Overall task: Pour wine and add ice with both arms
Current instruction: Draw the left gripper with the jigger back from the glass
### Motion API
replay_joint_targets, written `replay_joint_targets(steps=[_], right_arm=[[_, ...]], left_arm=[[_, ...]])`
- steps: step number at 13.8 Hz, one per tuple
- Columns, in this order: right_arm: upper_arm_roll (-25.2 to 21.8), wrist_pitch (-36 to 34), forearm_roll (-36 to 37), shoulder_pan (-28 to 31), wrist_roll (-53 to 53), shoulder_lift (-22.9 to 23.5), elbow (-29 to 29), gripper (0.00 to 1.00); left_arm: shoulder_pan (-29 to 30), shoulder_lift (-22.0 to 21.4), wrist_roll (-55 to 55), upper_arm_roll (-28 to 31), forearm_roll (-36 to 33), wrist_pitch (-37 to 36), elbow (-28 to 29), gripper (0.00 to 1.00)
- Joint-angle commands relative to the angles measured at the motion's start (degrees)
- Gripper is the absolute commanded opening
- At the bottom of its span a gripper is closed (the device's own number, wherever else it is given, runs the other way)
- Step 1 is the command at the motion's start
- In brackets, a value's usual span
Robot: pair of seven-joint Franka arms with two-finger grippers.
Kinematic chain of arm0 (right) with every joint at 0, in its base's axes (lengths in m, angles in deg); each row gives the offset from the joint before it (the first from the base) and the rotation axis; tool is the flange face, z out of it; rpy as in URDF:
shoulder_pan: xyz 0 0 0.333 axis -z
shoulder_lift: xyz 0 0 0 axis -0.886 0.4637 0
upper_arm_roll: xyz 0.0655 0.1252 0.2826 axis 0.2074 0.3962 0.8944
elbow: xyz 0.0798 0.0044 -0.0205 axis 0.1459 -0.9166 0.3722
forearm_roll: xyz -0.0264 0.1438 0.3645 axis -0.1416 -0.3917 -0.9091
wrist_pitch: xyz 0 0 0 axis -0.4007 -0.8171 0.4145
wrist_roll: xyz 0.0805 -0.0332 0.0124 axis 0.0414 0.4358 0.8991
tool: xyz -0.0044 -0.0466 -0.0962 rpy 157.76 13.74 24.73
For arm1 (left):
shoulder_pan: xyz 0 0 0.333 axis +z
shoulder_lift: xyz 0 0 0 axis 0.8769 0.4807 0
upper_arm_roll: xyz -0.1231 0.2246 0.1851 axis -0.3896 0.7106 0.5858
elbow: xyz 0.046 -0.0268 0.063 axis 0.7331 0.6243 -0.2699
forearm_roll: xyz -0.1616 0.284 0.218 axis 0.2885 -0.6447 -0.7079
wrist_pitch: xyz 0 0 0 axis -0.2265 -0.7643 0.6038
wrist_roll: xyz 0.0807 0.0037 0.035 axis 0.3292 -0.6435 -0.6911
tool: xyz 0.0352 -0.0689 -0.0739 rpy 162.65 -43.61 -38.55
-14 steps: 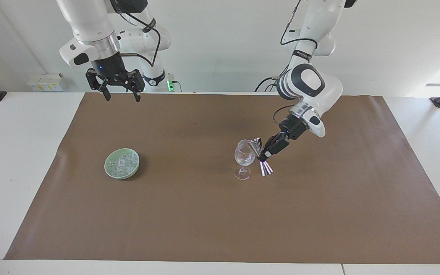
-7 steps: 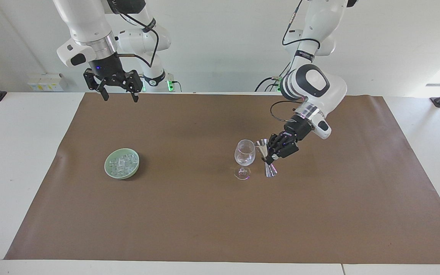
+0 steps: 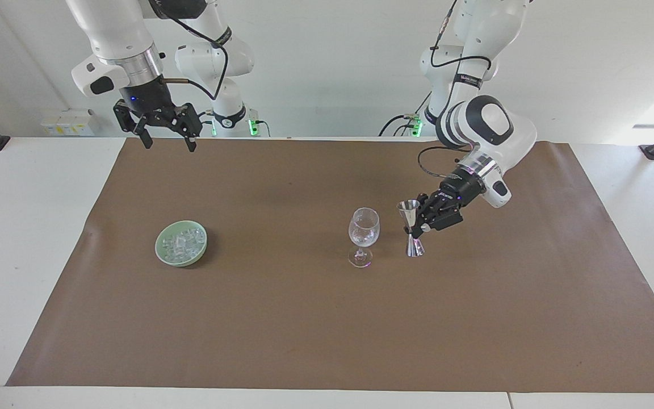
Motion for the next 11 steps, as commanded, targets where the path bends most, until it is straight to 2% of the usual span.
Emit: replay_joint_targets(steps=[1,4,11], right_arm=[[0.23,0.85,-1.26,0.84,1.52,-0.61,-0.57,1.00],[0.23,0.76,-1.17,0.84,1.61,-0.52,-0.57,1.00],[0.32,0.06,-0.29,0.75,1.61,-0.26,-0.04,1.00]], left_arm=[[1.69,-3.06,-7.17,-0.06,-2.44,-3.62,3.40,0.00],[1.96,-3.84,-13.52,0.11,-4.99,-4.76,4.89,0.00],[10.56,-6.22,-19.76,0.11,-19.05,-18.99,7.79,0.00]])
